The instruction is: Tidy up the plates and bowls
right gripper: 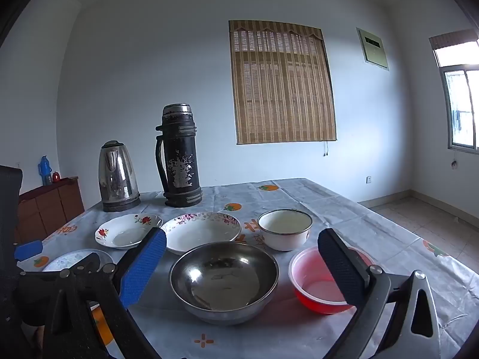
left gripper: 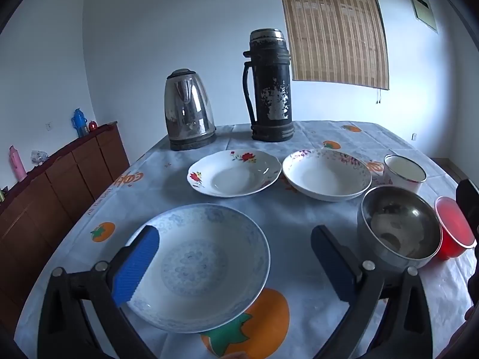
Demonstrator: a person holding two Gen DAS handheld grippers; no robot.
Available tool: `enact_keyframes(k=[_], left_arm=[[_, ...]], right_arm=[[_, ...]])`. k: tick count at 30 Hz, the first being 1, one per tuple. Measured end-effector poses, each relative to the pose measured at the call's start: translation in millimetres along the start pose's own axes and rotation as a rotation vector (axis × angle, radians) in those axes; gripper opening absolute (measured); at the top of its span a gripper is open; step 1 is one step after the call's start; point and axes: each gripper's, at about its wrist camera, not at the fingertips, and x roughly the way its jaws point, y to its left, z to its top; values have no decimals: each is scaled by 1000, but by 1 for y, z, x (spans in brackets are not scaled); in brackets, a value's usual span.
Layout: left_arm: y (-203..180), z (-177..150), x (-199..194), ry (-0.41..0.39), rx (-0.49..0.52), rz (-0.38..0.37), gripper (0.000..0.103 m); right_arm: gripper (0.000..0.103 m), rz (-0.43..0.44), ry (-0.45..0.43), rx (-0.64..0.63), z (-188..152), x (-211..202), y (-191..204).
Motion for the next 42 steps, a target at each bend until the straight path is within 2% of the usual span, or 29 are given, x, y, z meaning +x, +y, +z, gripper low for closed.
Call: enact_keyframes(k=[6,15,42], left_arm=[[-6,2,1,10,2,-4,103],[4,-2,0,1,-46,-60,103],[4,-2,0,-4,-54,-65,103]], right_arm=[[102,7,-6,11,0,-1,-1],[102,-1,-4,6,-1,-2,-6],[102,-7,-3,5,1,-1,-2]])
